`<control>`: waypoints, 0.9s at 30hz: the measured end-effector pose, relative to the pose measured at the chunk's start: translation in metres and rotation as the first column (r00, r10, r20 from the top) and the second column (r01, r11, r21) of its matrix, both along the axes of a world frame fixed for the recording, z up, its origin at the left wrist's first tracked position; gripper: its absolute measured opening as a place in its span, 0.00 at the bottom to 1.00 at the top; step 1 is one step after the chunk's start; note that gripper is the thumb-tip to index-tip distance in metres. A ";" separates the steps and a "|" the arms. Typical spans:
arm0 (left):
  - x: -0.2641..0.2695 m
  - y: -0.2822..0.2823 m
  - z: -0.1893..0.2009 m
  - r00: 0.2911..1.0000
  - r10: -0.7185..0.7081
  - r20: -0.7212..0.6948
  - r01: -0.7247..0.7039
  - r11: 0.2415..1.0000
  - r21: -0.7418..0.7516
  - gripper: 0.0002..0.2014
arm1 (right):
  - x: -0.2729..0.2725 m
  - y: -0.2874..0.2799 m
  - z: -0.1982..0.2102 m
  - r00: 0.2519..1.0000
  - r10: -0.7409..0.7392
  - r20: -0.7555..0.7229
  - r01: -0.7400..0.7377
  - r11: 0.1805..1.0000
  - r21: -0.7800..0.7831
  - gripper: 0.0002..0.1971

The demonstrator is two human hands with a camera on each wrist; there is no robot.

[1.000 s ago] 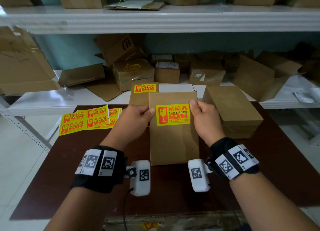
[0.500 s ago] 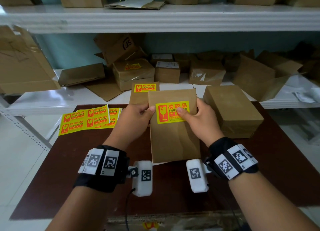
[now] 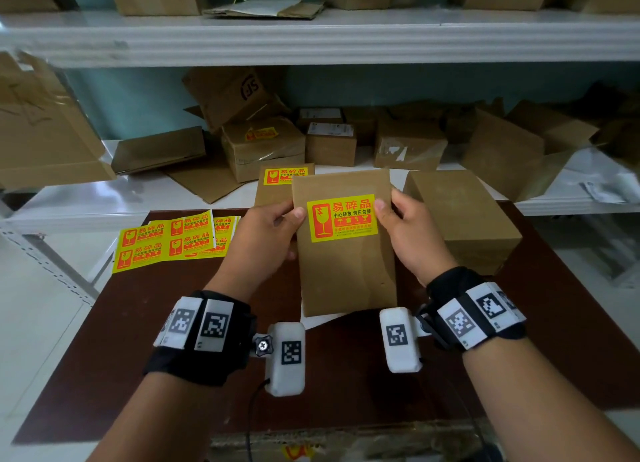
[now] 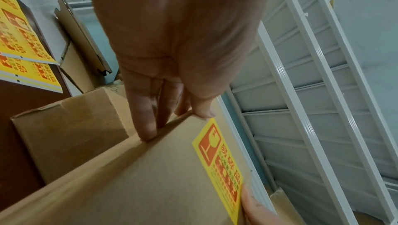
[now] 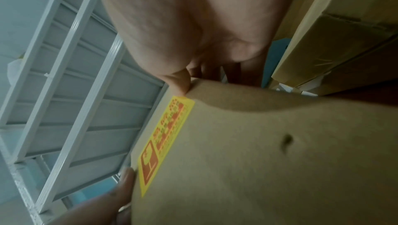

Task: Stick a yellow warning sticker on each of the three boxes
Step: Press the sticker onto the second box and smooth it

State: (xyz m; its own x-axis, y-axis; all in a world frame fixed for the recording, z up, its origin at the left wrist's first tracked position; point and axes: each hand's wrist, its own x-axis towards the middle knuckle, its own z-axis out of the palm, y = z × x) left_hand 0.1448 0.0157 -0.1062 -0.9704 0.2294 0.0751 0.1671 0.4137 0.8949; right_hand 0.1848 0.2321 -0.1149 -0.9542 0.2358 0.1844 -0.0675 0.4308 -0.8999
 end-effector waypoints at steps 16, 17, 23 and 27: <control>0.000 0.004 -0.001 0.997 0.071 0.017 -0.073 0.965 0.252 0.18 | 0.000 -0.026 -0.004 0.988 -0.120 -0.099 0.122 0.992 0.015 0.19; 0.001 0.003 -0.001 0.997 0.075 0.019 -0.077 0.964 0.255 0.18 | 0.000 -0.025 -0.003 0.989 -0.107 -0.099 0.110 0.994 0.018 0.18; 0.001 0.001 0.001 0.995 0.096 0.000 -0.092 0.960 0.266 0.15 | -0.001 -0.018 -0.003 0.993 -0.023 -0.120 0.025 1.000 0.016 0.17; -0.001 -0.001 0.000 0.991 0.124 -0.046 -0.113 0.974 0.197 0.17 | -0.001 -0.012 -0.002 0.995 0.014 -0.103 -0.014 1.000 0.005 0.17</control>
State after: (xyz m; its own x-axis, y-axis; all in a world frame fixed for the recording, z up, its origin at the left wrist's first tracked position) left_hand 0.1436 0.0144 -0.1059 -0.9826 0.0886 0.1631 0.1806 0.2537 0.9503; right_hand 0.1843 0.2198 -0.1168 -0.9333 0.2214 0.2826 -0.1657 0.4326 -0.8862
